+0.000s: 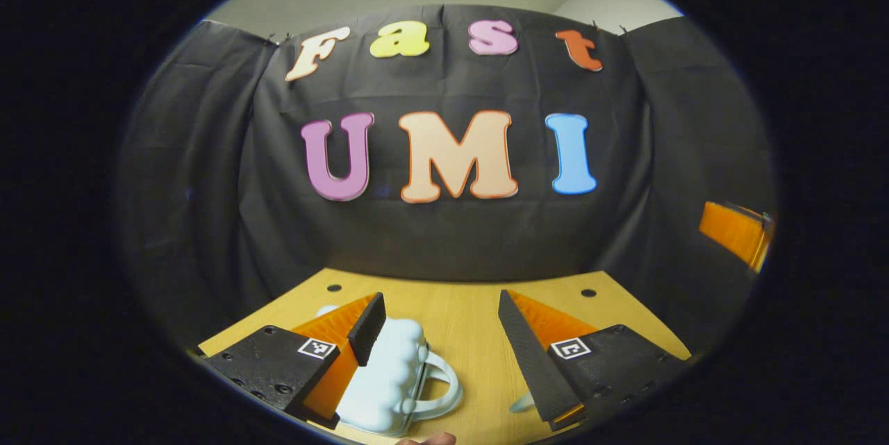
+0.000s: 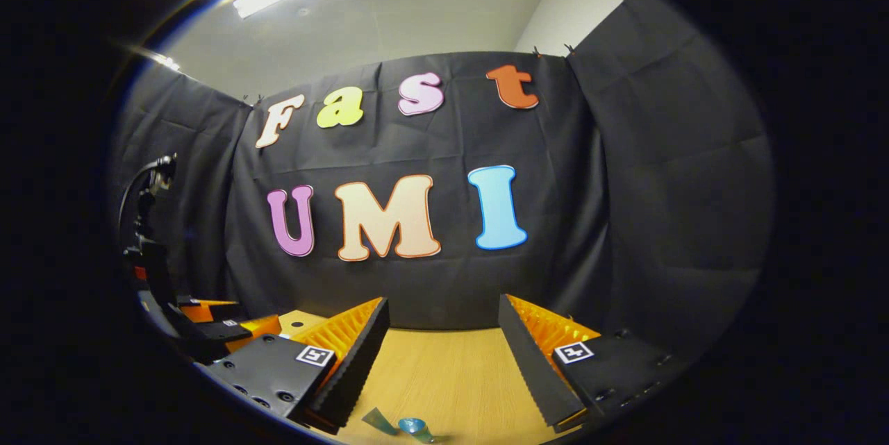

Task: First open the suitcase, pack the skin care products into it, and then close the suitcase.

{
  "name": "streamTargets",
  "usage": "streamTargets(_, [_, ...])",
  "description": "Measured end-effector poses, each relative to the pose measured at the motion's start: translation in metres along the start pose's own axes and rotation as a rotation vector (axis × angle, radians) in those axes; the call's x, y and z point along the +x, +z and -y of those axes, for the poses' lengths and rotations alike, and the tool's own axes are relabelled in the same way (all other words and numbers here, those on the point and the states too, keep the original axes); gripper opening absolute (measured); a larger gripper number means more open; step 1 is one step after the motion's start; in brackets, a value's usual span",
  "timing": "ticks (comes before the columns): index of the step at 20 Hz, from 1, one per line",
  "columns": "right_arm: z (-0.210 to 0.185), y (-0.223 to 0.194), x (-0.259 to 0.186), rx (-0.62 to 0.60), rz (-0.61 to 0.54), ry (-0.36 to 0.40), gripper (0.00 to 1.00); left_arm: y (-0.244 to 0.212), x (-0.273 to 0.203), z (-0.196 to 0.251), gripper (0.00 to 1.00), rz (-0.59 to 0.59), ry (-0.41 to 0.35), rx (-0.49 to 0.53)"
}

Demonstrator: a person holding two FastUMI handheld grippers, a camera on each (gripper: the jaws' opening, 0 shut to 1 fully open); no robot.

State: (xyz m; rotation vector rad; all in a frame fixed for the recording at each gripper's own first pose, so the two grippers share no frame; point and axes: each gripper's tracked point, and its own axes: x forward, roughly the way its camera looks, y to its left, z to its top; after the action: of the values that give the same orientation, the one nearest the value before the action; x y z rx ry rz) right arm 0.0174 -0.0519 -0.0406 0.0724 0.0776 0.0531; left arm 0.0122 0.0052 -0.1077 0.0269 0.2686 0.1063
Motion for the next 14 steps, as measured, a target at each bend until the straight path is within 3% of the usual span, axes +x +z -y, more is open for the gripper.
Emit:
streamTargets(3, [0.011, 0.003, 0.004, -0.003, 0.013, -0.083, 0.98, -0.040, 0.020, -0.003, 0.96, -0.098, -0.033, 0.043])
streamTargets(9, [0.007, -0.006, 0.002, -0.062, -0.013, -0.146, 0.98, -0.114, 0.050, 0.013, 0.97, -0.323, -0.114, -0.027])
streamTargets(14, [0.014, -0.013, 0.002, -0.087, -0.044, -0.171, 0.95, -0.156, 0.058, 0.019, 0.96, -0.466, -0.114, -0.004])
